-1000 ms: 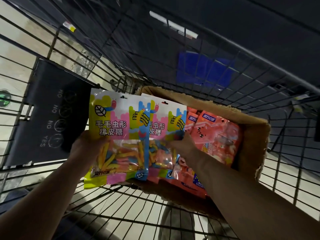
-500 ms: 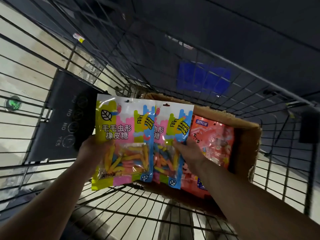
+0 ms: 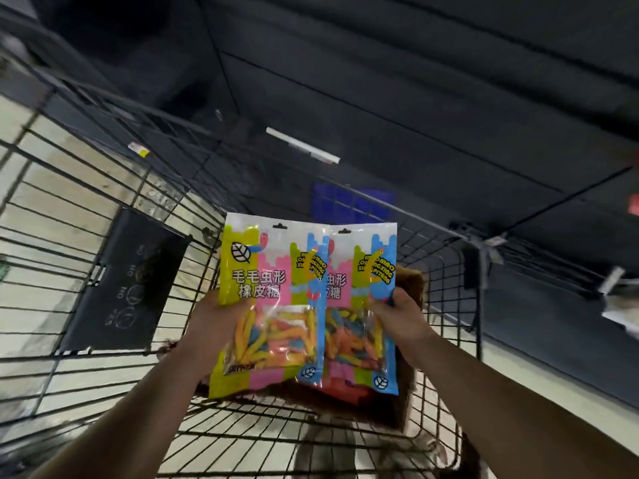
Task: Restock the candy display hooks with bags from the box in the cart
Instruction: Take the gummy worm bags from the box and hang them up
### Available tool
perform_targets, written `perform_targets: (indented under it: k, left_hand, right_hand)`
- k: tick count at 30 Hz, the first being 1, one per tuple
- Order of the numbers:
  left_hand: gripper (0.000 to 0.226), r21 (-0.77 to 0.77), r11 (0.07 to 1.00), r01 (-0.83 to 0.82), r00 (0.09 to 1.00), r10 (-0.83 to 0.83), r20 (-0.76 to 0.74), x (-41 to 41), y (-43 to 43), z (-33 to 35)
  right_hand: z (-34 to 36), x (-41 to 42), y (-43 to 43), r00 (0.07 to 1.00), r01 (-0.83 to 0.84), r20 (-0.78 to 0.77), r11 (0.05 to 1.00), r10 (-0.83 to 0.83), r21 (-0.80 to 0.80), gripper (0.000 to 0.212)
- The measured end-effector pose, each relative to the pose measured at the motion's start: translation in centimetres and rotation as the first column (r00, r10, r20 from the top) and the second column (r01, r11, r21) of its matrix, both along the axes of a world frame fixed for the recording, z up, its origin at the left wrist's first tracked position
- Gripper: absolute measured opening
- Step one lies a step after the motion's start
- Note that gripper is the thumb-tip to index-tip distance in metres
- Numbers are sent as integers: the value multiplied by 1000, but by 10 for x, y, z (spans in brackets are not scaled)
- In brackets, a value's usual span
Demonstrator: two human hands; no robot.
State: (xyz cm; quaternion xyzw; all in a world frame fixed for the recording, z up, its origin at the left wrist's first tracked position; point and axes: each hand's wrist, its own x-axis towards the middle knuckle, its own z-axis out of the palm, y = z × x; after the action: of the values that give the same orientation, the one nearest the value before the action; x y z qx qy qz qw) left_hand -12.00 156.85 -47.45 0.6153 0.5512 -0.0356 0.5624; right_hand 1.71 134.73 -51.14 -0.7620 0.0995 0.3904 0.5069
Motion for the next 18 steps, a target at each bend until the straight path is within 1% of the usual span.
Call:
perform_targets:
  k: [4,5,7,9,14,18]
  left_hand:
    - [14,30,996,85,993,-87,74,16,-15,27]
    - [11,48,994,102,991,-105,81,20,-19,36]
    - [13,74,988,137,983,-144,112,29,-27,48]
    - [12,68,983,169,969,-178,173,38,-39,61]
    - [9,86,966,243,930,-257,262,56,-75,82]
    - [10,104,949,296,889,-314,333,67,-124,105]
  right_hand:
    - [37,5,-30,997,68,42,997,-69,29,15]
    - [45,6,-37,996,80,46,996,-82,37,13]
    - [63,7,-52,990,115,75,992,-119,56,5]
    - [79,7,-70,981,157,104,985,-164,67,3]
    - [114,5,-124,956,259,117,960,-270,105,16]
    - [137,-6,-176,924,338,138,931,-356,136,18]
